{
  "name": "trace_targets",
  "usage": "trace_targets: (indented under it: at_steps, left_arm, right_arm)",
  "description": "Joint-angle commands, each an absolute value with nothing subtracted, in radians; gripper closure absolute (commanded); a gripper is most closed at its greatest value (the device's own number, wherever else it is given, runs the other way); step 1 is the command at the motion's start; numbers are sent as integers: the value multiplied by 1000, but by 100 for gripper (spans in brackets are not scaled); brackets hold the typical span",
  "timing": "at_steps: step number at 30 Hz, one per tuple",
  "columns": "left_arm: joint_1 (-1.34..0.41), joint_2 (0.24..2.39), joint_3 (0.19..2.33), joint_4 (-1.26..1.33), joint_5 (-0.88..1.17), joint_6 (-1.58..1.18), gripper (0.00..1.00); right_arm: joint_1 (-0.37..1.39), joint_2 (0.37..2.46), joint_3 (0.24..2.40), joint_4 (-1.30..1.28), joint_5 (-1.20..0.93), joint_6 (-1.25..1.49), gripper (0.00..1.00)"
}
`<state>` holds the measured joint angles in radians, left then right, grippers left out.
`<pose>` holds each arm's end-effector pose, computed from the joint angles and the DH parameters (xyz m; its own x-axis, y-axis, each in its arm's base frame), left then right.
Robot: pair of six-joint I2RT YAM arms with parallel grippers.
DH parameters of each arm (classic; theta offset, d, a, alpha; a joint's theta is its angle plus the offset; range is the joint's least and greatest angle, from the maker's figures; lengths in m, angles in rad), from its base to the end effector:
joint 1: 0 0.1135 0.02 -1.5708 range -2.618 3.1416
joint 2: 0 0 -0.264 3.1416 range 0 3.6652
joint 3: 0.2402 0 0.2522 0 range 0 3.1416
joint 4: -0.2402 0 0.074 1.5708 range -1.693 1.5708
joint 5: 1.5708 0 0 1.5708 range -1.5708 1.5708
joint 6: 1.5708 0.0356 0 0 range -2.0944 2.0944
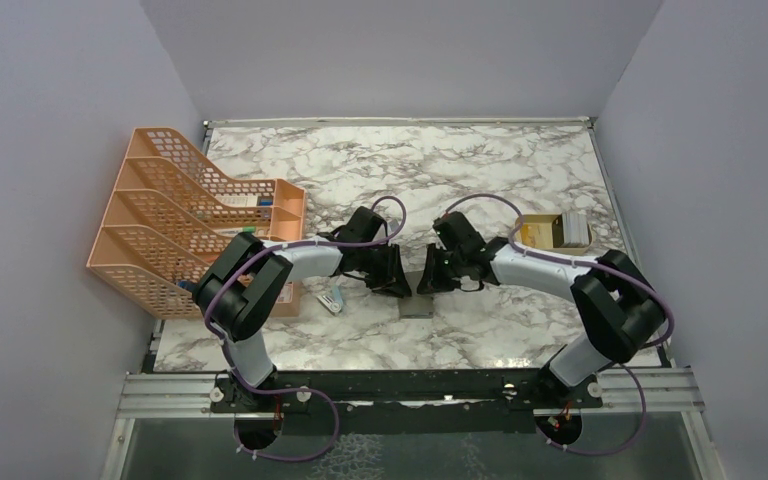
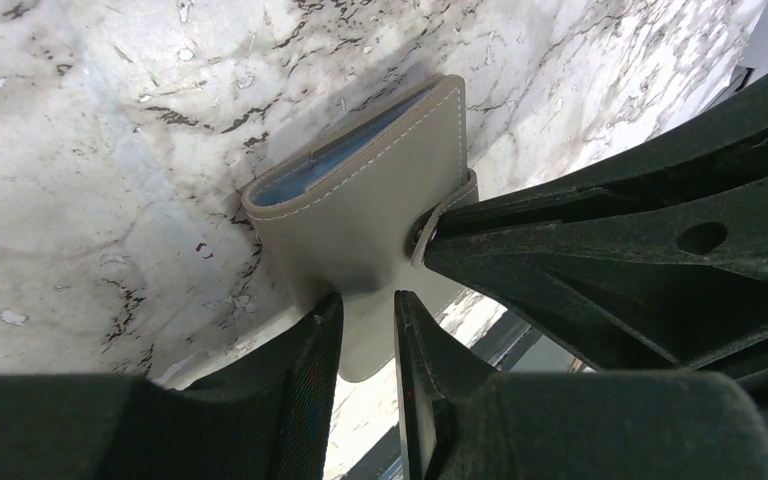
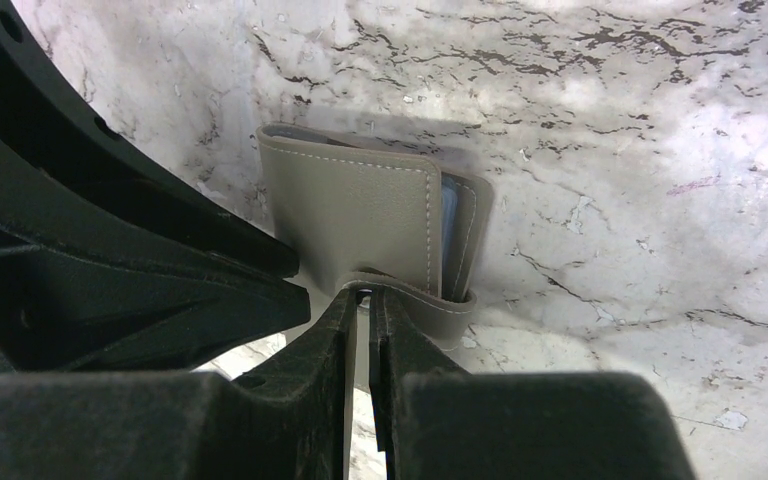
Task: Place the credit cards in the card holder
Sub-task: Close the card holder at the center of the board.
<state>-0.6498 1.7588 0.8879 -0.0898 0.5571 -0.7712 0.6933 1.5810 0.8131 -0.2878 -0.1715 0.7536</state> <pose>0.2535 -0.2163 0.1387 -0.9940 0.0123 -0.1088 0.0864 0.6988 -0.7101 0.2225 0.1928 0.1556 -0.9632 0.0763 -0.2576 -0.0483 0.8940 0.4454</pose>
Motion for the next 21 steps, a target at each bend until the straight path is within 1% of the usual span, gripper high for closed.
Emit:
trace_targets:
  at_steps: [1, 8, 15, 18, 21]
  left_arm:
    - [-657, 1812, 882, -83, 464, -751, 70]
    - [-657, 1814, 882, -78, 461, -756, 71]
    - [-657, 1806, 870, -63, 458, -765, 71]
    - [-657, 1801, 864, -61, 458, -767, 71]
    - [-657, 1787, 862, -60, 454, -773, 70]
  right_arm:
    - [712, 1698, 812, -387, -35, 725, 90]
    - [763, 1760, 903, -538, 42, 706, 90]
    - [793, 1889, 980, -640, 95, 704, 90]
    - [799, 1890, 982, -630, 92, 708, 90]
    - [798, 1850, 986, -623, 96, 712, 90]
